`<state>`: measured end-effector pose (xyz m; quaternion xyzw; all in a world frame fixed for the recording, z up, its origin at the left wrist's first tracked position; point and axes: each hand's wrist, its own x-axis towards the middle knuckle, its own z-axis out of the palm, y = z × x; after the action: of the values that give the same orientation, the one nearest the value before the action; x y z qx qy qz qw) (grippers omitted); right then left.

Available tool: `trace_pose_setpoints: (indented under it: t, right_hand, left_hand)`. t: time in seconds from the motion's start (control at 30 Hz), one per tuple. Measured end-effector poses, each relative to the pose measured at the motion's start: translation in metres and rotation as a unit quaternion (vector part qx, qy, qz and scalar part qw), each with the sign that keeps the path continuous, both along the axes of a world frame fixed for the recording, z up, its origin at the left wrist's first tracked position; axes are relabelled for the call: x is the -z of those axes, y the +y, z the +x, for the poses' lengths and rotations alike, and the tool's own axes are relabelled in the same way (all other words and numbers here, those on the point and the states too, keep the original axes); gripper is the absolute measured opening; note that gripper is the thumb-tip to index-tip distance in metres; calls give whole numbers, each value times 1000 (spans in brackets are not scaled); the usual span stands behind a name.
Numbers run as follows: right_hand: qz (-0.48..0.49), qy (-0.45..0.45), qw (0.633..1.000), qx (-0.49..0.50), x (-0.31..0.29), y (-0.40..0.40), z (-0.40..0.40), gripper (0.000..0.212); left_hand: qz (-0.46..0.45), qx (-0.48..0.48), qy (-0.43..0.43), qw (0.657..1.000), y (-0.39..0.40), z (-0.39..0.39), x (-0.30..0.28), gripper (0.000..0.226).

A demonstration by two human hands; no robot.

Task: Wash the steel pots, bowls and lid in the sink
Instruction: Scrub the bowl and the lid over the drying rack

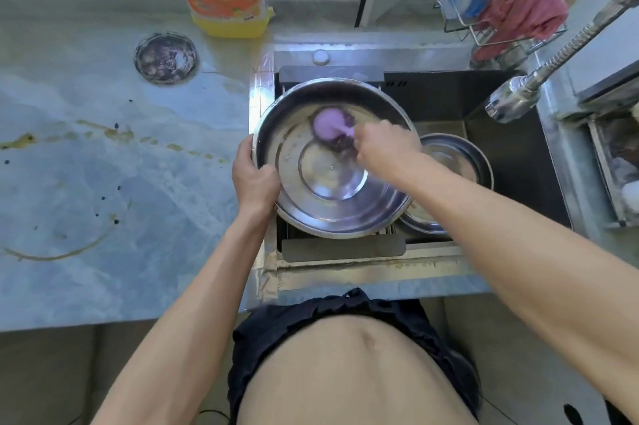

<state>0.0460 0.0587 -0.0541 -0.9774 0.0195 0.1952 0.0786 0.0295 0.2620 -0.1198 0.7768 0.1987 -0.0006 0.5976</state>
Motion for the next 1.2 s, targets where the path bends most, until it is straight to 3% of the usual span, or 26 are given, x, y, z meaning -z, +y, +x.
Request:
trace_pose_setpoints:
  t: [0.1,0.2,0.33,0.43,0.47,0.57,0.7,0.83,0.93,1.07,1.13,1.2]
  right_hand:
    - [49,85,988,-122,-1,5,-27,22]
    - [-40,5,999,-5,3,-11,-28,29]
    - [8,53,994,-95,12,12,-59,24]
    - [-37,-1,997,64,8,-5,-34,31]
    - [-38,-9,997,67,8,-2,-31,32]
    - [24,52,997,-50,7,24,-50,30]
    - [-40,-22,998,46,8,15,-30,35]
    - [33,21,999,-25,3,34,-31,25]
    - [15,-26,996,79,6,27,-12,30]
    - [66,29,997,4,13,43,-27,28]
    - [35,-14,993,116,13,26,-18,32]
    - [26,-16,994,109,16,27,-24,34]
  left_hand:
    - [-13,11,-9,1000,-3,-7,-1,60]
    - [-10,12,-17,1000,0,-14,0,58]
    - [-11,1,-6,1000,-2,-16,-1,53]
    - [-10,5,-7,1000,-1,-17,-1,52]
    - [-8,-4,-6,1000,-1,-14,0,55]
    - [-13,-7,-2,1000,-3,-14,-1,60]
    - [-7,-7,-8,1000,-4,-16,-2,59]
    - [-18,-3,-9,1000,-3,-18,-1,62]
    - [-11,7,-4,1000,-2,-14,2,60]
    - [-17,2,-3,1000,-4,-13,0,61]
    - [-26,17,-6,999,-2,-15,1,60]
    - [-32,4,-2,999,1,-12,2,63]
